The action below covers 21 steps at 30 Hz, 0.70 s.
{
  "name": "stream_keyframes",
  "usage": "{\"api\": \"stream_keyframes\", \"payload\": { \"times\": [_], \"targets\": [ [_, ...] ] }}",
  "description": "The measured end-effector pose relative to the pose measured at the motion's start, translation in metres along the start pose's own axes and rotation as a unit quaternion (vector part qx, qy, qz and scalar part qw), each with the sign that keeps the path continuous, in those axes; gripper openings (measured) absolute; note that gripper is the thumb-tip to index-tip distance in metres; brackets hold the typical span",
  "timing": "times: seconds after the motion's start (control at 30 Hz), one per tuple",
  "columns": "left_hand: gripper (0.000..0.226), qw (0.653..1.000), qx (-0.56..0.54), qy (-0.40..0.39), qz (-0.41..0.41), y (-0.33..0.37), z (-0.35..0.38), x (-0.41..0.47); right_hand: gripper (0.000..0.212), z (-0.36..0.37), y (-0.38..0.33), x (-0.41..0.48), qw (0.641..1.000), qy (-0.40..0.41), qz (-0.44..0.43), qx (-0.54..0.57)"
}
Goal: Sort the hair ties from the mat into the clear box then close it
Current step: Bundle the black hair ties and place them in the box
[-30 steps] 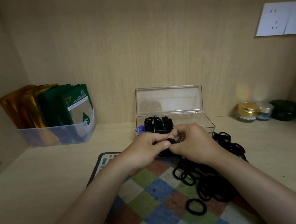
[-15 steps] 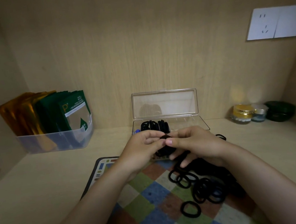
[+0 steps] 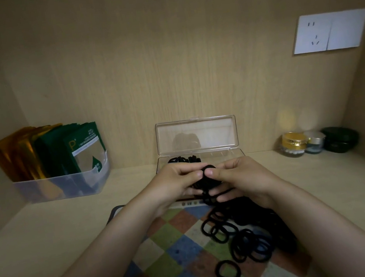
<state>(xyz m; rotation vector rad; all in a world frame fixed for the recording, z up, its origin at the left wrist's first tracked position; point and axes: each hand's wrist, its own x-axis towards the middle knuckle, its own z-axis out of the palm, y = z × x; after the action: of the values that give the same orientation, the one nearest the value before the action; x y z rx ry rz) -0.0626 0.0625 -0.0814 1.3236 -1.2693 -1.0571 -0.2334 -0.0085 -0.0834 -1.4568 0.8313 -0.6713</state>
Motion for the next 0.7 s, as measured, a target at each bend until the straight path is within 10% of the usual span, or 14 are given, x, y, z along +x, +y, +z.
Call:
{"api": "stream_keyframes", "payload": {
  "times": [0.47, 0.7],
  "targets": [
    [0.025, 0.951, 0.272, 0.109, 0.1, 0.01, -0.016, 0.077, 0.022, -0.031, -0.037, 0.054, 0.984, 0.118, -0.019, -0.13],
    [0.041, 0.912, 0.389, 0.072, 0.109, -0.026, -0.029, 0.087, 0.028, -0.011, -0.043, 0.089, 0.922, 0.1, 0.033, -0.372]
  ]
}}
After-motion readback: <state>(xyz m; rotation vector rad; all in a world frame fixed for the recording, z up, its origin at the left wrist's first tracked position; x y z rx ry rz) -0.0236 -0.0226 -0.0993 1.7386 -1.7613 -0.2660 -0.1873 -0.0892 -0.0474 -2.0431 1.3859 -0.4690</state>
